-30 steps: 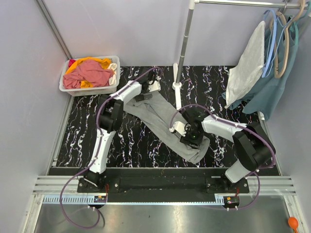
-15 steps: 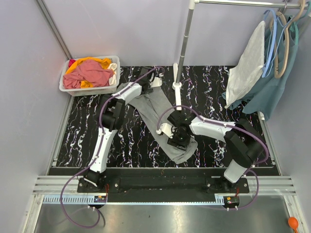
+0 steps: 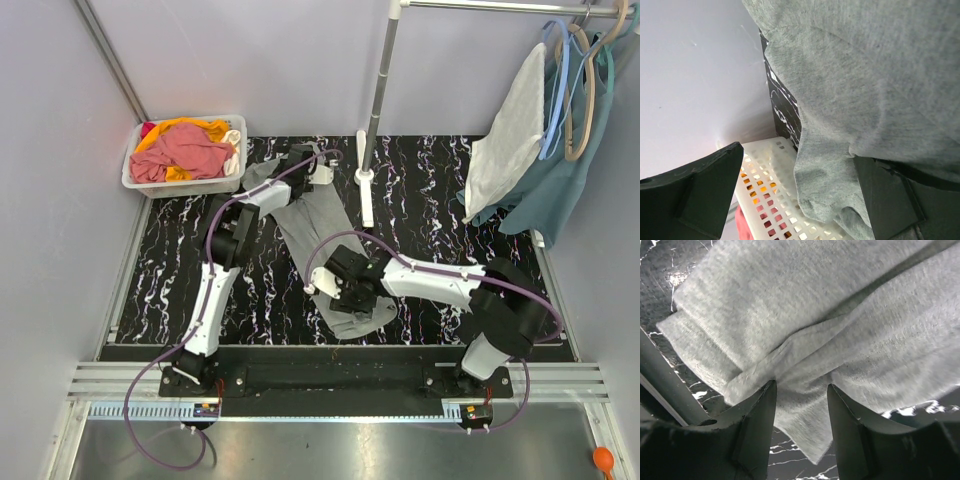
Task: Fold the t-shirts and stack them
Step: Fold the tshirt
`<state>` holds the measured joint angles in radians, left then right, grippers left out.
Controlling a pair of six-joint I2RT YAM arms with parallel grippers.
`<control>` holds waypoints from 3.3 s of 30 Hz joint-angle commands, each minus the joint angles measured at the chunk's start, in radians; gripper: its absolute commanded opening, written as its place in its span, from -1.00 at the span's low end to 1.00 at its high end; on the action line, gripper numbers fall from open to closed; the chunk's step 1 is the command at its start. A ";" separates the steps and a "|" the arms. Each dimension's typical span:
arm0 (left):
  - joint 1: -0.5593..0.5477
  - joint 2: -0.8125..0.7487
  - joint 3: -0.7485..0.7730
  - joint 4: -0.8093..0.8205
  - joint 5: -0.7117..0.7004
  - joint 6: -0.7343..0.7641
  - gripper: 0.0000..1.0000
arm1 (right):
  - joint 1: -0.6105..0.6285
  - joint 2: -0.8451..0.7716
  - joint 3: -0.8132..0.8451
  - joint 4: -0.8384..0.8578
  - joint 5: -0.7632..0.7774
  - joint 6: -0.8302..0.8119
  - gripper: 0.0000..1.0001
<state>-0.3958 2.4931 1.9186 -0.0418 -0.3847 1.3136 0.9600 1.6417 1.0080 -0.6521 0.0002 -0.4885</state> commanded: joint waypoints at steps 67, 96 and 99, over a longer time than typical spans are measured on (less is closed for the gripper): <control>-0.058 0.141 0.169 0.344 0.073 0.032 0.98 | 0.200 0.006 0.050 0.376 0.244 -0.154 0.14; -0.091 -0.951 -0.769 -0.260 0.198 -0.471 0.98 | 0.083 -0.317 -0.111 0.194 0.025 0.004 0.96; -0.081 -0.991 -0.848 -0.230 0.176 -0.475 0.98 | 0.088 -0.274 -0.071 0.174 -0.054 0.022 0.99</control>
<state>-0.4877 1.5574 1.1530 -0.2615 -0.2131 0.8909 1.0420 1.3285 0.8783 -0.4484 0.0898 -0.5114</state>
